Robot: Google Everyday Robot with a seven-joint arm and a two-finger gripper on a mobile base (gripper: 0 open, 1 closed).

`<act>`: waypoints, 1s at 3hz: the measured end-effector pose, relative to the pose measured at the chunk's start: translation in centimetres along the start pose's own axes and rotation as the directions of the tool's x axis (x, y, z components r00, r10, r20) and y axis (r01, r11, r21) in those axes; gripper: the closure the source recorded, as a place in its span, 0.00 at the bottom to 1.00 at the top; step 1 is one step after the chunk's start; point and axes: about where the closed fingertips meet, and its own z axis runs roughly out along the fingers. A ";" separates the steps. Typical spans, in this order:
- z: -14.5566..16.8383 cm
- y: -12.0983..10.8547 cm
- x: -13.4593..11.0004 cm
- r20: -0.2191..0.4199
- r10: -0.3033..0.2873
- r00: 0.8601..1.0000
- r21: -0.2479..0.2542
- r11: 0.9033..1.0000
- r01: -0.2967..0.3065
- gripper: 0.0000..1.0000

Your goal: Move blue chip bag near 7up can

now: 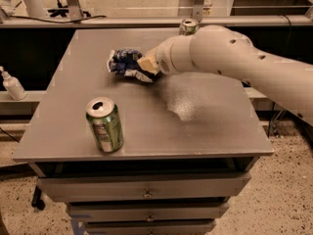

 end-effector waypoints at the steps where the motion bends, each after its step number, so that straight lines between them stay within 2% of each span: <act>1: -3.7 -1.6 2.8 -0.076 -0.019 0.997 0.048 0.999 0.022 1.00; 2: -7.7 -3.8 5.7 -0.153 -0.012 0.988 0.120 0.992 0.030 1.00; 3: -12.0 -6.7 8.2 -0.215 0.017 0.977 0.218 0.975 0.031 1.00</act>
Offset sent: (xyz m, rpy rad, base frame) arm -0.0505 -0.1731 -0.0115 -0.2328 0.0568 -0.2476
